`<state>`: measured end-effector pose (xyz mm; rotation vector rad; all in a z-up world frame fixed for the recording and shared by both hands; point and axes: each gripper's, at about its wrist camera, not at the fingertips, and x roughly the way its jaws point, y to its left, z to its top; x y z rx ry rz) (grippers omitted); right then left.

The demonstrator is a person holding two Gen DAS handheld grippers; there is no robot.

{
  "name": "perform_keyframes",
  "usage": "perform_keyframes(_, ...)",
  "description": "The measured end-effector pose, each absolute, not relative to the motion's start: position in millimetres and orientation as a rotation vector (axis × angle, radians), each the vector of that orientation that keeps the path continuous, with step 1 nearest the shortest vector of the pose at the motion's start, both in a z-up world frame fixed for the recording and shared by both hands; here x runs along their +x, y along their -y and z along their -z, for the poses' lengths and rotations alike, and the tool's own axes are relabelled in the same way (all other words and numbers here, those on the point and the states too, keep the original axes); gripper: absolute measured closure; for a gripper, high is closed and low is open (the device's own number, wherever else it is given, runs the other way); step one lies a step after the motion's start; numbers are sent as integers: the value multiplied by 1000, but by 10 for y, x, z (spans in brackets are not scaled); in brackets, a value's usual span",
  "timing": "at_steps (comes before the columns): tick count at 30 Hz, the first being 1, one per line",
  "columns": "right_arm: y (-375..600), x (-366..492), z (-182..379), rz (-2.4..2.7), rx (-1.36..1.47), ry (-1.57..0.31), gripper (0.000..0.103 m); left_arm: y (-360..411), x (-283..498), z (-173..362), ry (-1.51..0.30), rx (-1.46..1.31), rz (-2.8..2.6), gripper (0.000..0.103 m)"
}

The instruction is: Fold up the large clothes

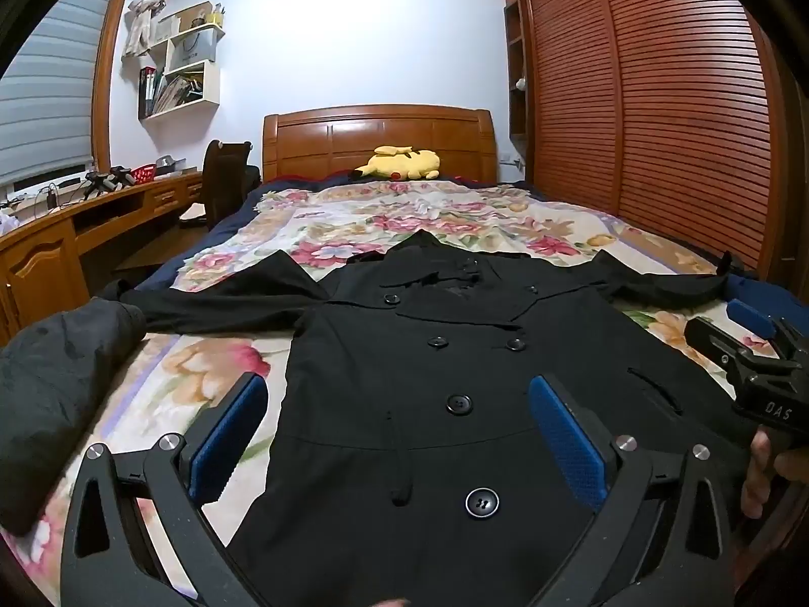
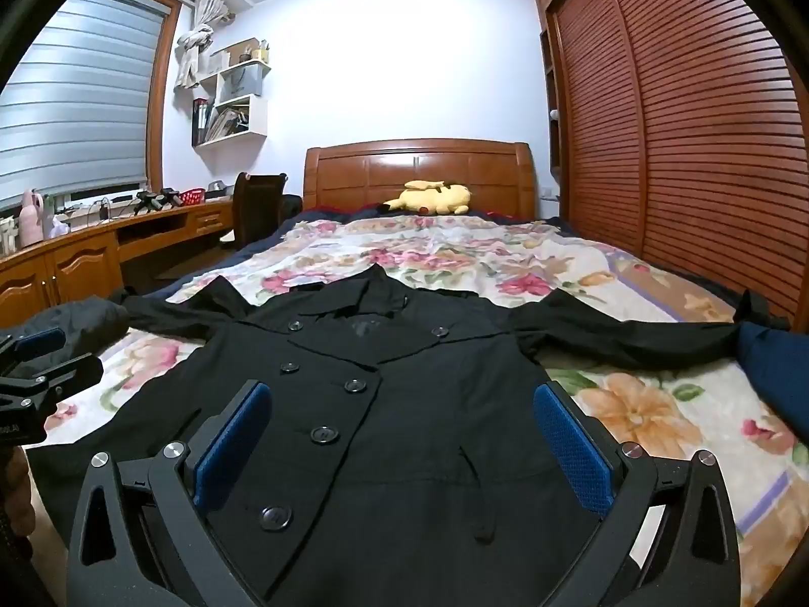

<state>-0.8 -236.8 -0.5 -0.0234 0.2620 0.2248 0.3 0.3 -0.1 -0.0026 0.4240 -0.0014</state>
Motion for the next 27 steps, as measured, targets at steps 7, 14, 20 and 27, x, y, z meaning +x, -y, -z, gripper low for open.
perform_keyframes(7, 2371, -21, 11, -222, -25, -261, 0, -2, 4, 3, -421, 1, -1, 0)
perform_keyframes(14, 2395, -44, 13, -222, -20, -258, 0, -11, 11, 2, -416, 2, -4, 0)
perform_keyframes(20, 2370, -11, 1, -219, -21, -258, 0, -92, -42, -63, -413, 2, -7, 0)
perform_keyframes(27, 2382, -25, 1, -219, -21, -258, 0, -124, -24, -88, -409, 4, -9, 0)
